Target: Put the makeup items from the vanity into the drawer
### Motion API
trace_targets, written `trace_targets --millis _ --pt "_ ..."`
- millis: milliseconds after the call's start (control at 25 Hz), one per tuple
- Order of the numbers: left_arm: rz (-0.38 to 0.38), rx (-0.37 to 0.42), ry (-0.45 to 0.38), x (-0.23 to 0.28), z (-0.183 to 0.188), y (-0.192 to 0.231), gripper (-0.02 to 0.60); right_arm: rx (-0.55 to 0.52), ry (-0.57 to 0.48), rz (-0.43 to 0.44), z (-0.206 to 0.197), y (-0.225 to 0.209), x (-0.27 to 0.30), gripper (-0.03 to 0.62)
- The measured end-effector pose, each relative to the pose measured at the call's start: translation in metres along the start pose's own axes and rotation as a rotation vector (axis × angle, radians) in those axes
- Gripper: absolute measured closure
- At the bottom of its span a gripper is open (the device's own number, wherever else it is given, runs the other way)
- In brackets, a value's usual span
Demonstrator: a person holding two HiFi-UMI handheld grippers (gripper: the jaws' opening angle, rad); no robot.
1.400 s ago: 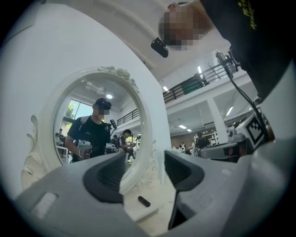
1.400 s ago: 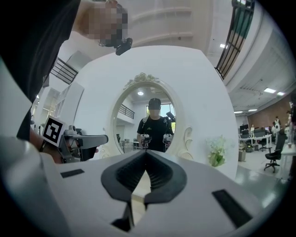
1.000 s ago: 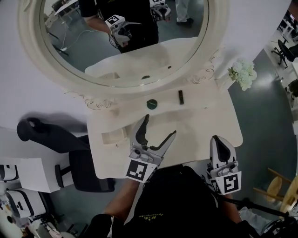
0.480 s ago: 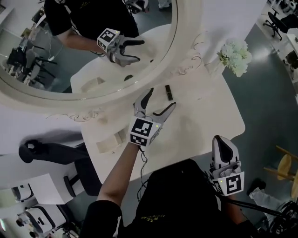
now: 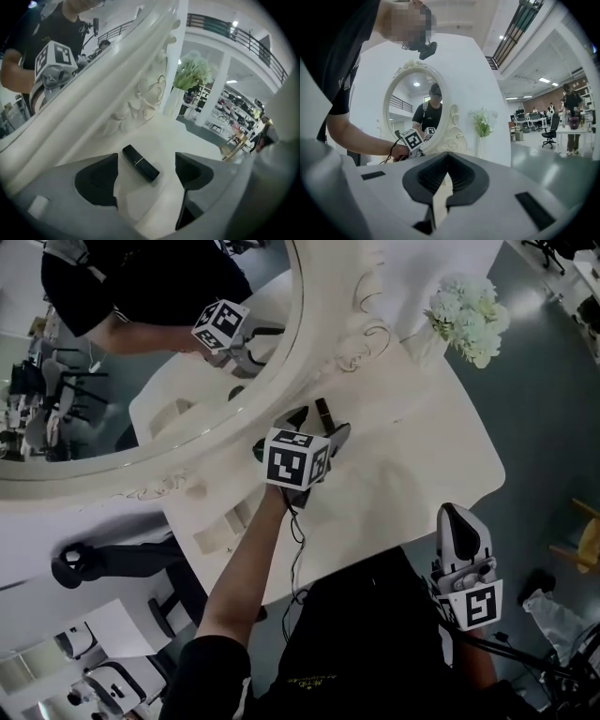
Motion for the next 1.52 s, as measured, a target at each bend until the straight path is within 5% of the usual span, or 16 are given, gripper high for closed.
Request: trace_targets --millis 280,480,680,840,1280,1520 --pt "0.018 -0.078 0.183 0.024 -0.004 0.006 0.207 -0.103 -0.011 0.036 0.011 0.003 0.005 0.592" --pt "0.118 -0.032 0.25 0.023 -0.006 0.017 0.333 -0.204 -0.034 0.102 0.024 0.019 0.019 0.592" --pt "0.136 -0.018 0.233 0.023 -0.002 0.017 0.341 -0.161 -0.044 0.14 0.027 0.026 0.031 0.592" --pt "0.109 0.009 0.238 0.021 -0.006 0.011 0.48 -0.157 -0.048 0.164 0.029 0.032 0.037 0.593" --pt "0.108 0.01 0.149 -0.029 -0.012 0.006 0.48 -0.169 -0.053 0.243 0.034 0.058 0.054 0.592" --pt "0.185 -0.095 0.052 -0.118 -0.044 0.009 0.482 -0.205 -0.065 0.449 0.037 0.118 0.085 0.592"
Point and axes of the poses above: the fingertips, and each gripper's own axes: x forward along the fingers, y to its left, z out of its top, the point moved 3 cm from there along -x, backward along the fingers, and after that the axes turned 8 degrees about x, right-handed, at the moved point
